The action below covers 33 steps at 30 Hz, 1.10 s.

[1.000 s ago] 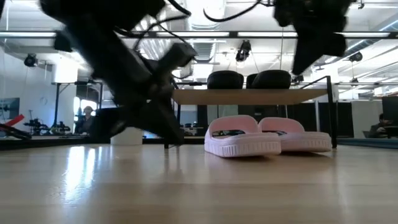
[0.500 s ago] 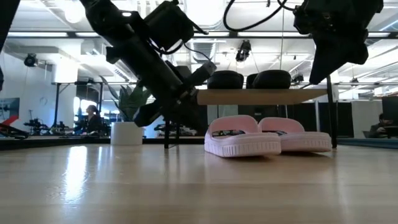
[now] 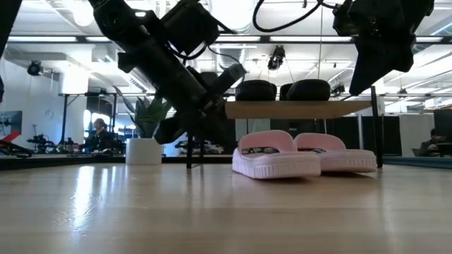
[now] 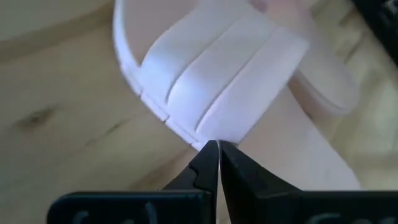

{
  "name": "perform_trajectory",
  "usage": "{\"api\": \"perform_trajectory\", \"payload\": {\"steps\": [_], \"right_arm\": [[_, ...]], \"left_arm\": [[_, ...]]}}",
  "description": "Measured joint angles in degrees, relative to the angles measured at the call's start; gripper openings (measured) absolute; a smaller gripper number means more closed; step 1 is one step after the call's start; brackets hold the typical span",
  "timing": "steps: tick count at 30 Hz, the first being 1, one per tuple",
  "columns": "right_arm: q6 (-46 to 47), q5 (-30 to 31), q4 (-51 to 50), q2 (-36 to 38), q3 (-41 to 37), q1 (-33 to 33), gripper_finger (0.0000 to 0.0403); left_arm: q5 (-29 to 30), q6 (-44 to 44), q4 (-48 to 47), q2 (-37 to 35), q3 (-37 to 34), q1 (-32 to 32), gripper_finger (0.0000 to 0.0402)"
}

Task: Pick and place slides into the shelf
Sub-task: Adjust the pair of pink slippers under the shelf

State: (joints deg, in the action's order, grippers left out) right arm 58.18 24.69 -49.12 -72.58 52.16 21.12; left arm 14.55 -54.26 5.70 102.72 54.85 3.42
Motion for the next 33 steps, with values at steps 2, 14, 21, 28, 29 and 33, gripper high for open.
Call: {"api": "perform_trajectory", "payload": {"steps": [2, 14, 21, 28, 29, 33], "right_arm": [[-0.26, 0.18, 0.02, 0.00, -0.02, 0.00, 0.0009], [-0.29, 0.93, 0.04, -0.02, -0.11, 0.00, 0.0009], [1.02, -2.10, 0.28, 0.03, -0.11, 0.75, 0.0009], [6.67, -6.67, 0.14, 0.04, -0.11, 2.82, 0.0009], [8.21, -6.67, -0.03, 0.04, -0.14, 2.77, 0.0009], [11.62, -6.69, 0.00, 0.04, -0.91, 2.10, 0.0009]], "left_arm": [[0.20, 1.39, 1.51, 0.00, 0.01, 0.00, 0.0002], [2.14, 5.62, 8.15, 4.42, 1.36, -1.07, 0.0002], [2.58, 6.00, 7.44, 3.21, 1.06, -1.03, 0.0002], [2.30, 7.24, 5.70, -3.85, 2.59, 5.45, 0.0001], [2.29, 7.40, 6.04, -4.04, 3.32, 7.09, 0.0001], [0.76, 9.90, 5.40, -1.27, 6.24, 12.83, 0.0001]]}}
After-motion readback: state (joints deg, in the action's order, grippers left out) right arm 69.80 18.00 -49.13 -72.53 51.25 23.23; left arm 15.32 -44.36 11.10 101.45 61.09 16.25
